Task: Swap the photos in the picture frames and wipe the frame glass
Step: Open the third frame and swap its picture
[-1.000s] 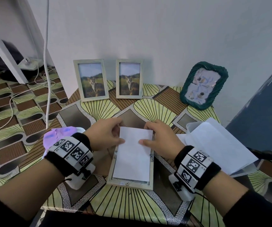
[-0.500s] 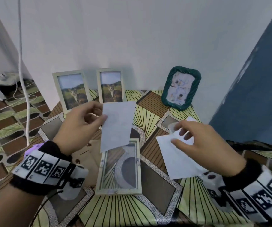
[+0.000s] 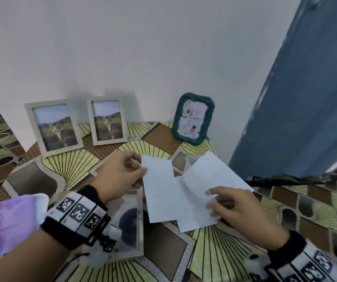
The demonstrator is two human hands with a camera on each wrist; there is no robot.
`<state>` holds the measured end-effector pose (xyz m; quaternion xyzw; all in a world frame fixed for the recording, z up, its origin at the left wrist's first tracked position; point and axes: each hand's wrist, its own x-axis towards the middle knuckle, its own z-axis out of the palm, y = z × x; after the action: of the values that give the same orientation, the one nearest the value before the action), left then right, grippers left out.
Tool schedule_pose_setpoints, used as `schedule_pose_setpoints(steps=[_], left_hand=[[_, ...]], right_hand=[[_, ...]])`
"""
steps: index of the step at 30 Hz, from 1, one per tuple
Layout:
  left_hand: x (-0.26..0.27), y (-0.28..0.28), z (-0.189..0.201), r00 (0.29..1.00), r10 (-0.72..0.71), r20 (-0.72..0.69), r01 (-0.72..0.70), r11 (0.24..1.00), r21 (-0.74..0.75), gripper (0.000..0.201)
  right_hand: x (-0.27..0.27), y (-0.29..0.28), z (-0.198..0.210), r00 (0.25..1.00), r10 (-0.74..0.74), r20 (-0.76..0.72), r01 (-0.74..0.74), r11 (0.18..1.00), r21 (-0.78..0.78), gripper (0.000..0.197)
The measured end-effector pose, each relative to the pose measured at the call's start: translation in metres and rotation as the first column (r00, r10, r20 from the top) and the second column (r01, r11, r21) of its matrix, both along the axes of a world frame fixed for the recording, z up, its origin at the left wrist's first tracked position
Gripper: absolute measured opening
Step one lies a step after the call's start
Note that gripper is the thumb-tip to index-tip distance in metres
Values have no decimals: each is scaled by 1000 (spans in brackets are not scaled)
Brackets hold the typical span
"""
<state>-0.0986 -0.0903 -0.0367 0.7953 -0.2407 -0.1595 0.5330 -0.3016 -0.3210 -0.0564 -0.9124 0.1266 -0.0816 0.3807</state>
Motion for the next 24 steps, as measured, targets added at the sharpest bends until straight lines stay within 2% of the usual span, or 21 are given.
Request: schedule_pose_setpoints(steps=[4, 13, 17, 19, 21, 22, 24], left_hand=[[5, -33, -7, 997, -57, -59, 66, 985, 160, 22], [-2, -84, -18, 952, -128, -280, 207, 939, 275, 43], [-9, -83, -16, 930, -157, -332, 269, 908, 322, 45], [-10, -76, -13, 929, -227, -292, 333, 857, 393, 36], [-9, -66, -9, 942, -299, -149, 333, 808, 485, 30], [-9, -61, -6, 947, -316, -54, 297, 804, 515, 34], [-14, -54, -2, 949, -302, 89, 225, 848, 480, 46]], right_hand=[[-5, -2, -1, 996, -33, 88, 23, 993, 115, 17], [-2, 2, -6, 996, 38, 76, -37, 999, -20, 34], [-4, 5, -3, 992, 81, 93, -76, 996, -56, 30], [-5, 7, -1, 986, 125, 111, -117, 991, -72, 31], [-6, 7, 2, 977, 132, 167, -122, 990, -70, 26], [-7, 6, 3, 970, 114, 214, -100, 992, -77, 22], [-6, -1, 8, 947, 46, 319, -12, 994, -106, 13]])
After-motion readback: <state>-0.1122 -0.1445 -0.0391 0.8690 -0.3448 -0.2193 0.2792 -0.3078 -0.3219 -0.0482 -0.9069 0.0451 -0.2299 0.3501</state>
